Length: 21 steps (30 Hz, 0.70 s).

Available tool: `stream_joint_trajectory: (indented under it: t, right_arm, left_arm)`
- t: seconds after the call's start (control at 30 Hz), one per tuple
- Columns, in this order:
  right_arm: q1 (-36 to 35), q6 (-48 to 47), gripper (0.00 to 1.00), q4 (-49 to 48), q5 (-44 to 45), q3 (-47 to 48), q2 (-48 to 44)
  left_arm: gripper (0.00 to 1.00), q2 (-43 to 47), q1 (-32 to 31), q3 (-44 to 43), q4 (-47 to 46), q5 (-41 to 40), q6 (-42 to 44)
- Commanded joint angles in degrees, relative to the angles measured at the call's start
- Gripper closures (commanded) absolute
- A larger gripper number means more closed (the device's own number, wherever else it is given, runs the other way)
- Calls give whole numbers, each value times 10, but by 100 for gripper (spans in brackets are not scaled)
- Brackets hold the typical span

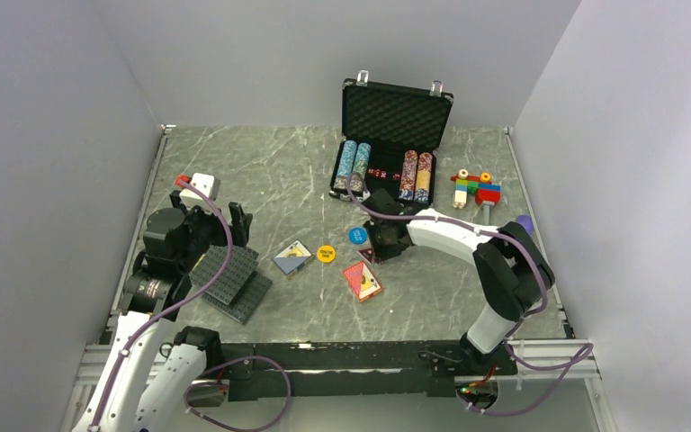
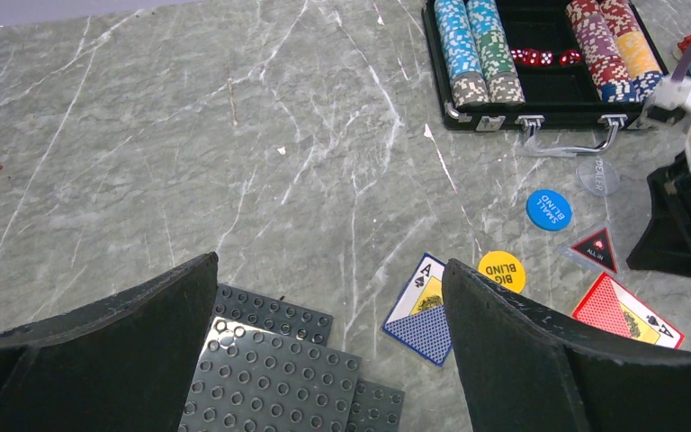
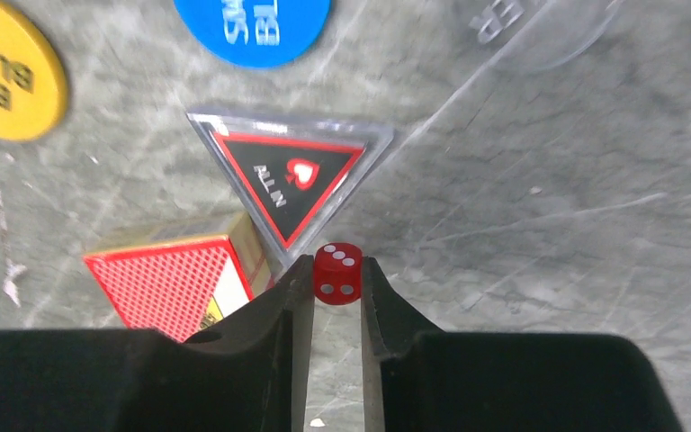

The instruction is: Pack up texas hold em set

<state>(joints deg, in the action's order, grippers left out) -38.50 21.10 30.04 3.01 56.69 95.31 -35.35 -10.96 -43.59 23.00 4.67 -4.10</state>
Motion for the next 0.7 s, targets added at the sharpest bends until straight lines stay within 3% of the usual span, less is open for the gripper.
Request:
stream_joint_trajectory:
  t: [0.0,0.3,0.67]
  right_arm:
    - [32,6,100,23,34,80,-14]
    - [143,-5,100,-25,42,241,48]
    - [170,-23,100,-78,92,386,202]
  left_arm:
    - [2,4,-2,-2,-21,4,-3]
    - [2,6,-2,-2,-21,3,-3]
    - [2,4,-2,-2,-23,2,-2]
